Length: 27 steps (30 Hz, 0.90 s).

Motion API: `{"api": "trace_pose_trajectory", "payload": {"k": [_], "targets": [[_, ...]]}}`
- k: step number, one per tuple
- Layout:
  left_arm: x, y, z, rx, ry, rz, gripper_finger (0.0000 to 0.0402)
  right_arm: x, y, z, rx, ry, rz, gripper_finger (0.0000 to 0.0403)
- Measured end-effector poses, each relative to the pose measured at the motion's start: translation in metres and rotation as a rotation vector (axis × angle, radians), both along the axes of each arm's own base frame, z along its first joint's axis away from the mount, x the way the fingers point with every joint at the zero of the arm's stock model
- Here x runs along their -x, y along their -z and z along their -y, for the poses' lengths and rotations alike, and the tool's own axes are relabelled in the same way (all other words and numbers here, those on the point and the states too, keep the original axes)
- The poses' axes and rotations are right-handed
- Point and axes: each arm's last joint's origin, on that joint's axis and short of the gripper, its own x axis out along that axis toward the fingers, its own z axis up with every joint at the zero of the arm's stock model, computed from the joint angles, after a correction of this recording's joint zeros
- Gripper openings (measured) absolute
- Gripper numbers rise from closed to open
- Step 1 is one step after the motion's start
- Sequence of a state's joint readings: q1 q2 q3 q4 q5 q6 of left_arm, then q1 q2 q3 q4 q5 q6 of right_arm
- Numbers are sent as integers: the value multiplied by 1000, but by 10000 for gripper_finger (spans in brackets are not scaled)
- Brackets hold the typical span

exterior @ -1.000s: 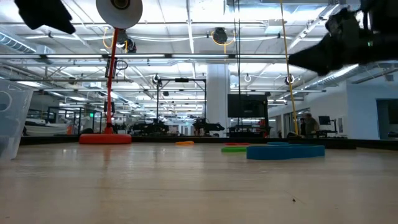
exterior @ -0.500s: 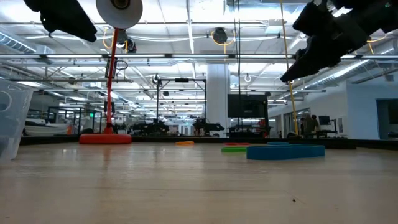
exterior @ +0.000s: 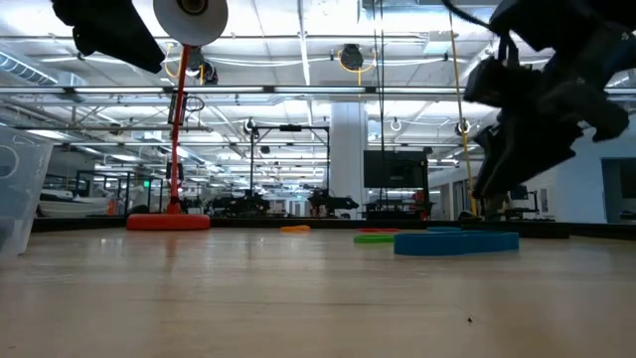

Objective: Pick and place rubber bands into bin
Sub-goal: Put the bottom blue rubber band into the transparent bin

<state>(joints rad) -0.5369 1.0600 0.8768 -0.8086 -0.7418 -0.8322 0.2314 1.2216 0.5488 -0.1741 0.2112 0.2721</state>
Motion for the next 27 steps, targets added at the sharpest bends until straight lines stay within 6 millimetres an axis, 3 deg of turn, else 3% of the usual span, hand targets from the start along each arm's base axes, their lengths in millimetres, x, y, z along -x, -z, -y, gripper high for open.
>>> {"api": "trace_pose_trajectory", "payload": {"k": [6, 18, 27], "targets": [[0, 0, 0, 1, 0, 0, 147, -6, 14, 1, 88, 26, -45, 130], [0, 0, 0, 6, 4, -3, 147, -11, 36, 0, 94, 48, -131, 127], [0, 0, 0, 7, 4, -3, 147, -12, 38, 0, 78, 67, -133, 46]]}}
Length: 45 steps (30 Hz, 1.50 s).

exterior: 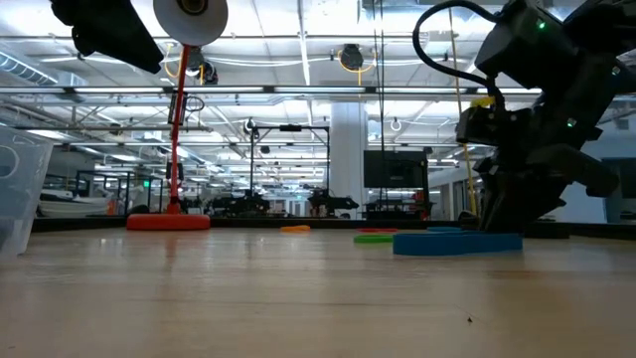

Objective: Pick and place rubber bands into bin
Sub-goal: Put the bottom blue rubber band into the transparent bin

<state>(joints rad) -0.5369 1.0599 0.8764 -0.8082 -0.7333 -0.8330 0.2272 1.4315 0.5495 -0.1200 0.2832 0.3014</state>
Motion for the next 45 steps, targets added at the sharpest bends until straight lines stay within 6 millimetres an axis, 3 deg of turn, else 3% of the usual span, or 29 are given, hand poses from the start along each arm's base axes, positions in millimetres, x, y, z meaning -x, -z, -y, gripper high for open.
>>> {"api": "trace_pose_trajectory", "payload": {"k": [4, 10, 14, 19, 25, 32, 38, 45], "targets": [[0, 0, 0, 0, 0, 0, 147, 0, 0, 0, 13, -19, -5, 6], [0, 0, 0, 1, 0, 0, 147, -2, -1, 1, 39, -8, 30, 4], [0, 0, 0, 2, -1, 1, 147, -8, -12, -1, 34, -35, 135, 3], [-1, -1, 1, 14, -4, 14, 147, -13, -44, -2, 58, -116, 353, 2], [-9, -8, 6, 77, 5, 130, 147, -19, -89, 0, 279, -233, 665, 1], [-20, -21, 14, 88, 139, 236, 147, -40, -131, 3, 407, -274, 757, 1], [-43, -24, 17, 47, 282, 293, 147, -57, -144, -3, 377, -382, 804, 0], [-86, -9, 12, 33, 452, 318, 147, -71, -139, -8, 370, -431, 846, 0]]}}
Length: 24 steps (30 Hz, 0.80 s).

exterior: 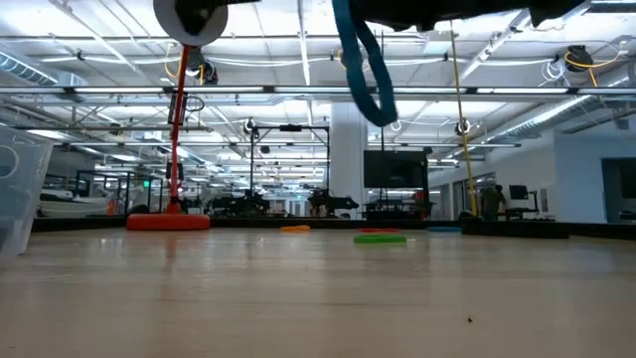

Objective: Pick and place rubber bands into bin
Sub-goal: Put the bottom blue rubber band into the transparent bin

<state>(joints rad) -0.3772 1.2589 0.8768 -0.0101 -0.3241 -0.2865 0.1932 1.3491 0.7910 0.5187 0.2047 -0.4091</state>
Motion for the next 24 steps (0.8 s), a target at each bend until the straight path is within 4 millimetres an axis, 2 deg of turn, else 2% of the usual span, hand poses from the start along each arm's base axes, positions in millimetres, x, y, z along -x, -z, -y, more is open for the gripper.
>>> {"api": "trace_pose_trajectory", "payload": {"k": [8, 12, 17, 24], "targets": [[-42, 31, -14, 27, 35, 5, 147, -7, 8, -9, -2, -24, 11, 0], [-56, 43, -20, 40, 33, 13, 147, -8, 9, -12, -6, -35, 25, 0], [-64, 53, -25, 46, 27, 8, 147, -9, 11, -13, -4, -38, 17, 0], [-66, 51, -22, 45, 129, 42, 147, -13, 19, -14, 2, -36, -5, 0]]}}
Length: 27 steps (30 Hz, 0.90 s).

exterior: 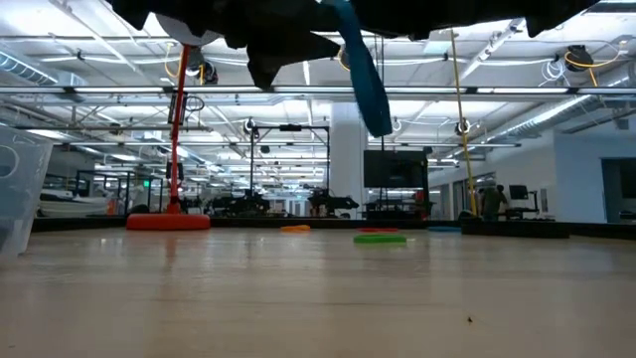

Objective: Pick and place rubber bands into bin
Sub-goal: Put the bottom blue rubber band into the transparent bin

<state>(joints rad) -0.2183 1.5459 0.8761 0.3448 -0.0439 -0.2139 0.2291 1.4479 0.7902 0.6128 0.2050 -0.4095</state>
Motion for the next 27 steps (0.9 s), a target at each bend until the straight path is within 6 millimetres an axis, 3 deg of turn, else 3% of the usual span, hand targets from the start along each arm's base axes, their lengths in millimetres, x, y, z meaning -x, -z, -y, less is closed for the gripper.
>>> {"api": "trace_pose_trajectory", "payload": {"k": [27], "targets": [[0, -1, 3, -63, 58, 29, 144, -2, 3, 0, -2, 2, -7, 0]]}}
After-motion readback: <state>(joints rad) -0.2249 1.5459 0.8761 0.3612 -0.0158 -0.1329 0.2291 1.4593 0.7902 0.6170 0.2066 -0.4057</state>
